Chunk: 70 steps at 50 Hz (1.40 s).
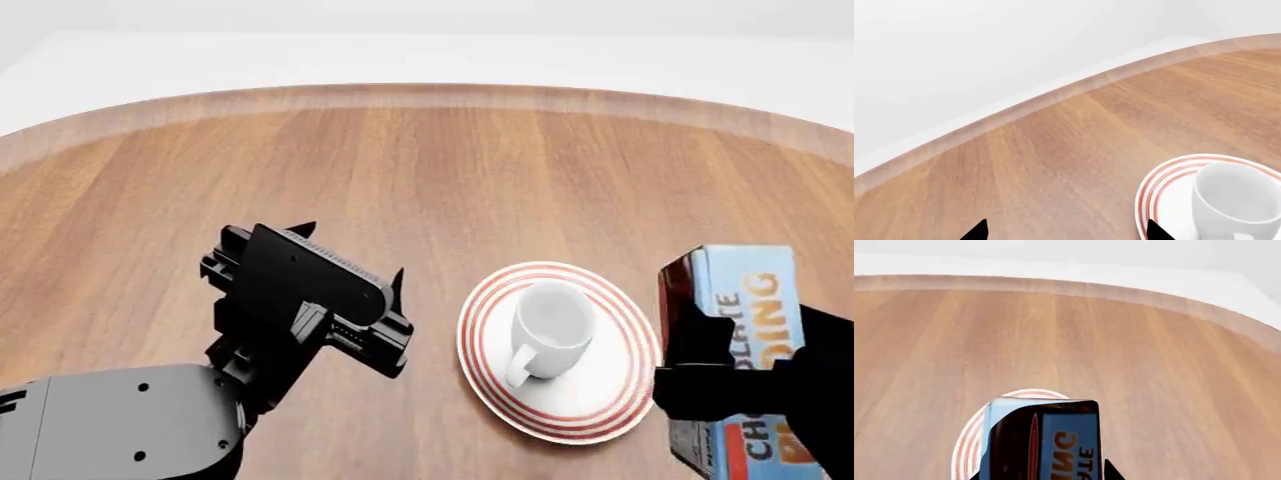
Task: Pick up the white mug and put it on the plate, and put the chocolate pudding to the right of the plate.
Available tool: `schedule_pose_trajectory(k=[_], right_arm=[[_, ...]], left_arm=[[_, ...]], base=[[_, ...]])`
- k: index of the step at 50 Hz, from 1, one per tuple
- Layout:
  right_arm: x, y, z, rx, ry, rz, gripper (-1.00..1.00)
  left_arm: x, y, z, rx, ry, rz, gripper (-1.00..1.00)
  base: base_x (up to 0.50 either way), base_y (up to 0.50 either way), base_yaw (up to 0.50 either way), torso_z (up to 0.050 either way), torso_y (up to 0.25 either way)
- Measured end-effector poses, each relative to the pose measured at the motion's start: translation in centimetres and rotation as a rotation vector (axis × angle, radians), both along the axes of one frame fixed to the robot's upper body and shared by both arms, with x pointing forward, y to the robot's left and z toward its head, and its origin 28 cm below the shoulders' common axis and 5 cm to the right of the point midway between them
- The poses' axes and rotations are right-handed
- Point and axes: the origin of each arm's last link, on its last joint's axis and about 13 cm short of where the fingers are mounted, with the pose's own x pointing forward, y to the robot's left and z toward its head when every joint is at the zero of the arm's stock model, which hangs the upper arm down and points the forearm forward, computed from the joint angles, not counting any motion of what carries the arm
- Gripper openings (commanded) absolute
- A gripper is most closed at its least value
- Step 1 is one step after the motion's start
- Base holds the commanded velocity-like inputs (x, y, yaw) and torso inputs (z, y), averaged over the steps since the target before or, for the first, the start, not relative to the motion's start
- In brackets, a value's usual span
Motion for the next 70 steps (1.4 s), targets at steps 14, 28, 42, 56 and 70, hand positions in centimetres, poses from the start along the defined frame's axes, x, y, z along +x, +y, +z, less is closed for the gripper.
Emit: schedule_pose_trajectory(k=[14,28,42,56,70], right_arm=[[1.5,-2.7,3.7,-0.181,-0.265,-0.152,-1.00],[7.3,-5.7,6.1,-0.343,-0.471,-0.137,-1.00],[14.8,-8.2,7.6,-0.374,-0.317,-0.020,-1.00],[18.7,-10.5,8.2,-0.306,-0.086,0.033,-1.00],[19.8,-13.7,7.4,-0.245,0.094,-0.069,-1.00]], left_arm=[[0.1,-0.1,-0.1,-0.001,0.000,-0.002,1.00],[0.2,-0.3,-0.1,0.000,0.002,-0.009,1.00],[0.4,-0.4,-0.1,0.001,0.005,-0.011,1.00],[0.5,-0.4,0.0,0.004,0.003,-0.013,1.00],[0.5,-0.4,0.0,0.009,0.003,-0.011,1.00]], base=[[0.00,0.00,0.00,0.000,0.000],[0.00,0.00,0.00,0.000,0.001],[0.00,0.00,0.00,0.000,0.000],[0.00,0.00,0.00,0.000,0.000],[0.00,0.00,0.00,0.000,0.000]])
